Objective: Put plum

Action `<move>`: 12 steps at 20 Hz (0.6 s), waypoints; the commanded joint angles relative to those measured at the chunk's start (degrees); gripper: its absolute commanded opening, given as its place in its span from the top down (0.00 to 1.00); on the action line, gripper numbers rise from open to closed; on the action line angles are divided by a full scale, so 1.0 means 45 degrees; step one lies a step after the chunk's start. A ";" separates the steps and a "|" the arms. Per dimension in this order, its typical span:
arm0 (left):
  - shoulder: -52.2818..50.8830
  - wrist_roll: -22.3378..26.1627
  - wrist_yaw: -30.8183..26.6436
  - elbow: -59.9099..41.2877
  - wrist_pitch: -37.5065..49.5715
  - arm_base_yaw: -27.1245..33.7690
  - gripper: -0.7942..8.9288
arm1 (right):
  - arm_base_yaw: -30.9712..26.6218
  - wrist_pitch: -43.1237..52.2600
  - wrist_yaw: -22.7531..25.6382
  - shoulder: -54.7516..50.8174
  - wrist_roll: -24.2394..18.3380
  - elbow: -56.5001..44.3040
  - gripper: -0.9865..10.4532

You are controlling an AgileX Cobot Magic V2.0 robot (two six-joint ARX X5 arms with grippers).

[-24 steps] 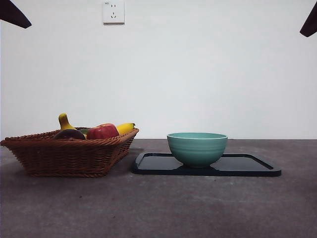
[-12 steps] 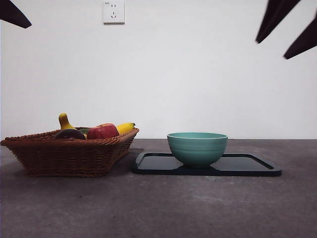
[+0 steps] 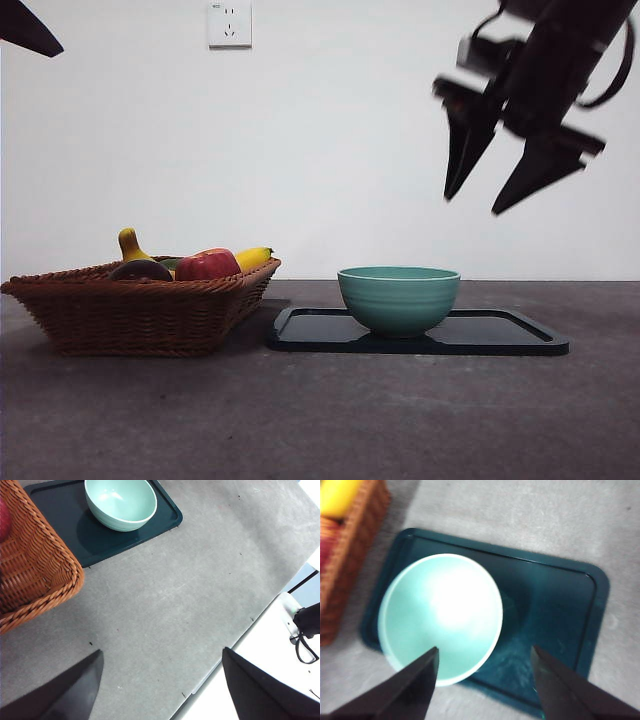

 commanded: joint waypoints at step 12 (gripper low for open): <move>0.0092 0.0160 0.0073 0.0126 -0.0155 -0.0073 0.53 | 0.0180 0.1753 -0.0083 0.3104 -0.0097 0.0272 0.71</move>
